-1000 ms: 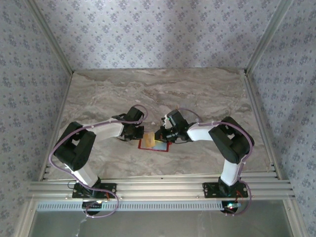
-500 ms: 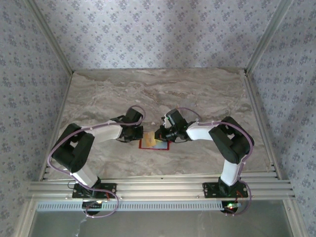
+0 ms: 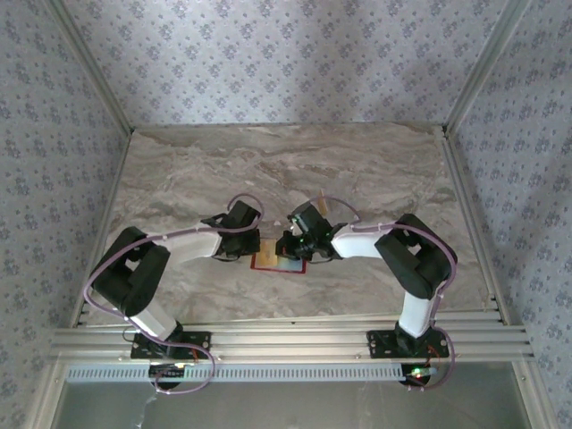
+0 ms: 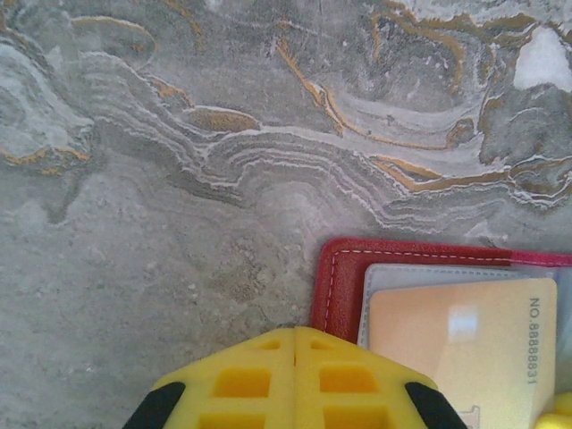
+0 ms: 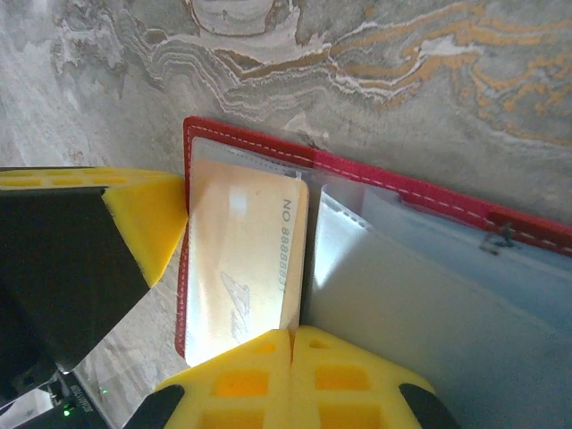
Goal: Put the credit cards into the card holder
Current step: Insert the credit card into the card slot.
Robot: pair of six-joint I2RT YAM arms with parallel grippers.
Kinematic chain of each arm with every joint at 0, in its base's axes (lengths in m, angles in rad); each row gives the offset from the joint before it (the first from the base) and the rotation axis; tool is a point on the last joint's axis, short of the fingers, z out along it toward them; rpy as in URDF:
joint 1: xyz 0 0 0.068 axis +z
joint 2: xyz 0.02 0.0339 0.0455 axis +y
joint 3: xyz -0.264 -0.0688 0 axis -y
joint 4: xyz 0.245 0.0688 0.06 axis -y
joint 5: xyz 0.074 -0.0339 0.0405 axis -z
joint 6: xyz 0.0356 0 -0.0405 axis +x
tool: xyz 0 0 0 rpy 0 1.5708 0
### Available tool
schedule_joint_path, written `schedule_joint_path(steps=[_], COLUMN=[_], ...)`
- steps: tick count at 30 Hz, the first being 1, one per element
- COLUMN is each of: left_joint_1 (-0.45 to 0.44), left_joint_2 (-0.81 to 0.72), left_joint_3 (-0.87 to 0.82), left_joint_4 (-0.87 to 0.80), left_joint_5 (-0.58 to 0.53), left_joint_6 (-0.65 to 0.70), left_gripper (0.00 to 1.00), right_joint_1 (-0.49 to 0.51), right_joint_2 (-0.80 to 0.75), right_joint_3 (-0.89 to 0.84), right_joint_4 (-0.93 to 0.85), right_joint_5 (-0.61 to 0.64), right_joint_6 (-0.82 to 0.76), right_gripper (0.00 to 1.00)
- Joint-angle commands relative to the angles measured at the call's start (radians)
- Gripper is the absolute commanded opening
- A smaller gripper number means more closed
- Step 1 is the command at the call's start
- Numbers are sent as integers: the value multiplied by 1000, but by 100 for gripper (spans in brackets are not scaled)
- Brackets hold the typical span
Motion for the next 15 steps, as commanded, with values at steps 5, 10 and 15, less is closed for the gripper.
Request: schedule_joint_path(steps=[5,10,15], left_joint_1=[-88,-94,-99], left_joint_2=[116,114,115], left_joint_3=[-48,-58,-71], left_joint_4=[110,125,145], left_joint_5=[219,218,216], left_joint_6=[-40,-57,-79], left_gripper=[4,4,4], right_joint_1=[59,87,100], right_joint_2=[-10,18,47], right_joint_3=[64,130,174], right_joint_4=[-64,-139,-152], right_joint_5=[93,115,69], right_joint_6=[-46,-109,-139], right_gripper=[0,0,0])
